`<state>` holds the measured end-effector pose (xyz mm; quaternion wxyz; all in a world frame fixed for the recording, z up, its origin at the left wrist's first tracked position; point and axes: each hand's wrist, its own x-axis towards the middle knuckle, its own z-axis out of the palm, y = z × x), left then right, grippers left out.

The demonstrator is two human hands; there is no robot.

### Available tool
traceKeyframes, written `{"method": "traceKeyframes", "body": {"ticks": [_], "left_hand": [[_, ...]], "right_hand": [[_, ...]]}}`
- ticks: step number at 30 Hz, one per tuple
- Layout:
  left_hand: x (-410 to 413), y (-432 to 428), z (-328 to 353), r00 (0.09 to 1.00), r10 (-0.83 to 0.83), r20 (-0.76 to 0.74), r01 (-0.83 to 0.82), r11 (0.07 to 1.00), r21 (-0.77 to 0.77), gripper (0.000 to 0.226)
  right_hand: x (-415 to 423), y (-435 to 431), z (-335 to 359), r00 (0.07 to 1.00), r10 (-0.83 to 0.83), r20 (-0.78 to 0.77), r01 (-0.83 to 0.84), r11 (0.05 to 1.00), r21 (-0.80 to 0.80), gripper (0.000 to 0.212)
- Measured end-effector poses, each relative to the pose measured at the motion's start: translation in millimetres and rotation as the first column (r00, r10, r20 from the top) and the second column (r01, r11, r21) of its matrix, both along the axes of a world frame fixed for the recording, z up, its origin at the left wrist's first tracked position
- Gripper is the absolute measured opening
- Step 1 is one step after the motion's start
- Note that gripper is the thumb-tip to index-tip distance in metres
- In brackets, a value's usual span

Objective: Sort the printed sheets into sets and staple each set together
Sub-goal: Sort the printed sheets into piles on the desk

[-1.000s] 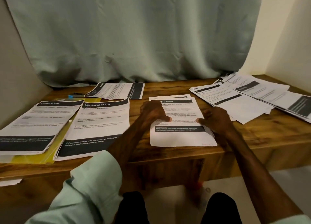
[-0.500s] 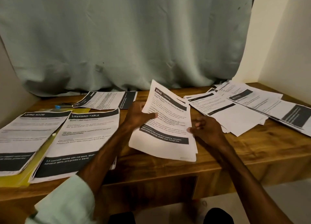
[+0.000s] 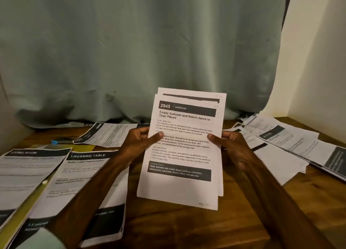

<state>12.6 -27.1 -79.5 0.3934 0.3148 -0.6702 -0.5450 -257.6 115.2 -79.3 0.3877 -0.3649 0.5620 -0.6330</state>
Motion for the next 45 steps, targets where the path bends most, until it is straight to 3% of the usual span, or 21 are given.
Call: {"method": "traceKeyframes", "body": {"ticks": [2, 6, 17, 45], "left_hand": [[-1, -8, -3, 0.998, 0.045, -0.032, -0.046, 0.999, -0.011, 0.039], [-3, -16, -18, 0.993, 0.107, -0.047, -0.109, 0.992, -0.056, 0.029], [-4, -16, -29, 0.995, 0.087, -0.051, -0.091, 0.993, -0.072, 0.021], [1, -20, -34, 0.973, 0.170, -0.154, -0.179, 0.983, -0.043, 0.028]], "right_hand": [[0, -4, 0, 0.999, -0.019, -0.028, 0.019, 1.000, 0.000, 0.031], [-2, -11, -16, 0.997, 0.020, 0.071, -0.020, 1.000, -0.001, 0.037], [-2, -9, -24, 0.989, 0.068, 0.133, -0.063, 0.997, -0.043, 0.039], [-16, -7, -24, 0.992, -0.010, 0.128, 0.015, 0.999, -0.040, 0.031]]}}
